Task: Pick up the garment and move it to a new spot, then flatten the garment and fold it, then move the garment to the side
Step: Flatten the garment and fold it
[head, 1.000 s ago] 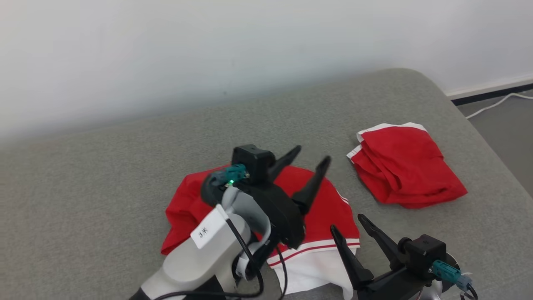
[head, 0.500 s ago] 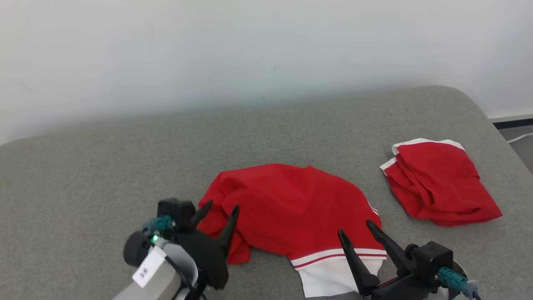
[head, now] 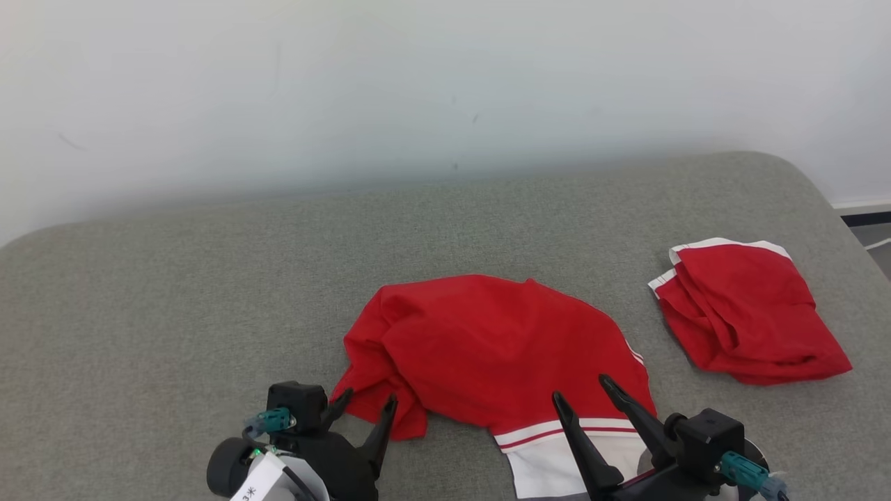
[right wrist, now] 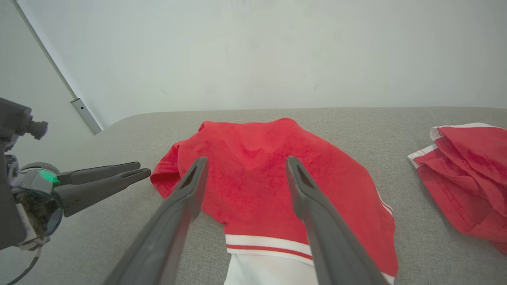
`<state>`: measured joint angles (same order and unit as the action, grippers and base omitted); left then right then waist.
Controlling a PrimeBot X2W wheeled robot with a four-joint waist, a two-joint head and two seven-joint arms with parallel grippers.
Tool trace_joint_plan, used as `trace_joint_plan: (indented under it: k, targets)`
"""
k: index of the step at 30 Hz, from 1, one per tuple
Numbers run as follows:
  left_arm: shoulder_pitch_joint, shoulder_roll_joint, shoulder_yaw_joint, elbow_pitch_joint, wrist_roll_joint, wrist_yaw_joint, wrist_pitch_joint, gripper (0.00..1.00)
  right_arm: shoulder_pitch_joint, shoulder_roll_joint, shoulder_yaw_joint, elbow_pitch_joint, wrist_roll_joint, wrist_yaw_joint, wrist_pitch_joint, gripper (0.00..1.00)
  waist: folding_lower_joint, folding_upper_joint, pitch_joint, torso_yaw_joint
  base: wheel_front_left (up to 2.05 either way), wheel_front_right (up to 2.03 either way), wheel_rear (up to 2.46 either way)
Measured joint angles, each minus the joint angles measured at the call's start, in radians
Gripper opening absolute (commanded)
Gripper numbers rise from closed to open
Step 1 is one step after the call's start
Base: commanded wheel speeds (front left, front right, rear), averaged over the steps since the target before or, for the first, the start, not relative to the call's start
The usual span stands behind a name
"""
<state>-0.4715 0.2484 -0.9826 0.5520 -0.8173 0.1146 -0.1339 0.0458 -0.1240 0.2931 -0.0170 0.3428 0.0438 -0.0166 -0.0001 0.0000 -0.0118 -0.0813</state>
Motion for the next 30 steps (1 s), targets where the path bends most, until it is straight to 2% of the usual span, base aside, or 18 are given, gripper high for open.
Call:
trace_joint_plan:
  k: [11,26,27,28,29,30]
  targets:
    - [0.011,-0.045,-0.039,0.09,0.023,0.007,0.037,1.0,-0.019,-0.002,0.01,-0.001,0.0,0.005,0.009,1.0,0.0001,0.0,0.02,-0.048,0.0,0.0,0.0]
    - [-0.026,-0.081,0.001,0.222,0.035,0.009,0.054,0.98,-0.034,-0.009,0.005,-0.006,0.0,0.009,0.016,1.0,0.0001,0.0,0.045,-0.088,0.0,0.0,0.0]
    - [-0.027,-0.085,0.003,0.228,0.035,0.009,0.053,0.64,-0.034,-0.009,0.005,-0.006,0.0,0.009,0.016,1.0,0.0001,0.0,0.046,-0.089,0.0,0.0,0.0]
    - [-0.027,-0.088,0.006,0.234,0.035,0.009,0.051,0.15,-0.034,-0.009,0.004,-0.006,0.0,0.009,0.016,1.0,0.0001,0.0001,0.046,-0.089,0.0,0.0,0.0]
    - [-0.027,-0.089,0.008,0.239,0.035,0.009,0.049,0.0,-0.034,-0.009,0.005,-0.006,0.0,0.009,0.016,1.0,0.0001,0.0001,0.046,-0.09,0.0,0.0,0.0]
    - [-0.027,-0.09,0.013,0.243,0.035,0.009,0.044,0.0,-0.034,-0.009,0.004,-0.006,0.0,0.008,0.016,1.0,0.0001,0.0001,0.046,-0.09,0.0,0.0,0.0]
